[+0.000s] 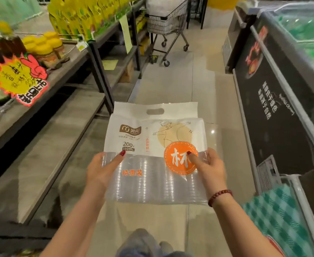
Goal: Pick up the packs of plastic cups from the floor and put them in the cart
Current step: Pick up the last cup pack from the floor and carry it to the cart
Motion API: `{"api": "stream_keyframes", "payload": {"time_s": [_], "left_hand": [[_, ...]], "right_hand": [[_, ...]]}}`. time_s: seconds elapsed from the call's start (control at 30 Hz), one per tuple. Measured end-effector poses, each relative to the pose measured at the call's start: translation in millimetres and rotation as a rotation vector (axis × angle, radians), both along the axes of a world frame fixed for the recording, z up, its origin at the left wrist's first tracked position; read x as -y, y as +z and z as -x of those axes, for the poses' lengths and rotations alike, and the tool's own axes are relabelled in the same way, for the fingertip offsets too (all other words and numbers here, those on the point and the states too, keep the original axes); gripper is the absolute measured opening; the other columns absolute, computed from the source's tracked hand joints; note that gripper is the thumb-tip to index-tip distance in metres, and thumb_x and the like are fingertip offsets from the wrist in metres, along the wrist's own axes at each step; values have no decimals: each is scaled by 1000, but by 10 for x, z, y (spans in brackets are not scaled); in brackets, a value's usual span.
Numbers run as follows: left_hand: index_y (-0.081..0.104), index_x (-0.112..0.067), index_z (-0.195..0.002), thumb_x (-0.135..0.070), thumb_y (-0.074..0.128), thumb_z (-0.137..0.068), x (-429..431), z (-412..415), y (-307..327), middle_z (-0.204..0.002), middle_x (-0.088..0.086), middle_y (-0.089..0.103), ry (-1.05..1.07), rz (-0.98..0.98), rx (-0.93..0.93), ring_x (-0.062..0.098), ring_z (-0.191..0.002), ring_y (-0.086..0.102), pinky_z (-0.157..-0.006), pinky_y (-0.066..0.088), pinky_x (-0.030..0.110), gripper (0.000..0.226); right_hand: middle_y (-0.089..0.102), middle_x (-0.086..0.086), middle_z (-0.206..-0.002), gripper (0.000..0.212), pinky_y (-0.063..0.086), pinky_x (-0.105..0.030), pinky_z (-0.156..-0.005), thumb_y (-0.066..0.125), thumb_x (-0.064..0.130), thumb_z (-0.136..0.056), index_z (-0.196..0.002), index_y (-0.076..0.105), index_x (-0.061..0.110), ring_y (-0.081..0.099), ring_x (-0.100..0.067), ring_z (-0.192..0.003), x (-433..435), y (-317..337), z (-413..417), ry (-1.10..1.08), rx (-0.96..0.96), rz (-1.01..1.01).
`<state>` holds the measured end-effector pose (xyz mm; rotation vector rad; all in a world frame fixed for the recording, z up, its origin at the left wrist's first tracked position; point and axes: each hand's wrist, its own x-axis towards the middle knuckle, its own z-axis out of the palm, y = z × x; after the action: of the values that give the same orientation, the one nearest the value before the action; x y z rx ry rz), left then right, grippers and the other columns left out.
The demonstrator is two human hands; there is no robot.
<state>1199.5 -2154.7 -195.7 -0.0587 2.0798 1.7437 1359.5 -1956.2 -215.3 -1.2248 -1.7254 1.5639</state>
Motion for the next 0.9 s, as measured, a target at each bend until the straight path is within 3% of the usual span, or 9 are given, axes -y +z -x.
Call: {"api": "stream_keyframes", "payload": {"time_s": [0.1,0.27,0.33,0.43,0.53,0.7,0.8,0.9], "left_hand": [[61,-23,-99,-36,78,-79,-501,409,2,-93,-6,68,-28,-14,-4,15,-83,66,-68,53,32,30],[64,-22,-100,-32,78,-80,-1335,1241,-97,-89,-8,73,-92,-75,1,10,-77,71,-60,52,28,26],[63,-25,-96,-30,78,-81,-1691,1623,-132,-88,-8,72,-116,-91,-2,10,-77,70,-57,51,25,21],[67,-25,-98,-32,81,-77,-2216,2221,-115,-93,-4,75,-148,-98,16,16,-85,72,-70,57,34,27],[66,-26,-100,-38,82,-75,-2732,2770,-69,-97,-2,75,-206,-75,15,21,-92,72,-85,57,45,31],[66,-29,-96,-35,81,-77,-3501,3387,-44,-92,-11,74,-213,-73,3,14,-90,71,-77,56,34,25],[68,-29,-103,-40,81,-75,-3930,3747,-75,-95,-11,75,-210,-57,10,14,-90,72,-81,57,37,32],[65,-30,-105,-40,81,-76,-4416,4121,-119,-99,-9,73,-170,-69,24,15,-90,71,-71,56,33,34]], "right_hand": [[65,7,-76,29,47,-36,-67,75,43,-77,-71,51,27,64,-19,-77,-435,-1,340,-43,6,-23],[70,9,-85,23,54,-41,-82,76,38,-79,-81,58,25,66,-11,-85,-1196,-84,1120,-86,34,-35],[71,6,-93,29,54,-44,-85,76,46,-74,-81,56,25,66,-14,-91,-1502,-101,1468,-111,46,-41],[71,2,-98,39,54,-50,-85,72,56,-66,-82,55,24,67,-21,-95,-1955,-35,1969,-148,72,-38],[70,0,-86,29,53,-46,-79,76,40,-77,-79,56,18,67,-24,-85,-2392,62,2401,-210,75,-57],[67,6,-83,20,46,-34,-68,73,33,-83,-78,55,24,64,-16,-80,-3066,139,2991,-222,85,-103],[70,5,-89,23,52,-41,-80,74,40,-80,-83,58,23,66,-20,-88,-3541,64,3374,-213,105,-75],[69,1,-85,32,52,-48,-83,72,46,-75,-80,56,19,67,-24,-85,-4068,-21,3816,-181,110,-68]]}}
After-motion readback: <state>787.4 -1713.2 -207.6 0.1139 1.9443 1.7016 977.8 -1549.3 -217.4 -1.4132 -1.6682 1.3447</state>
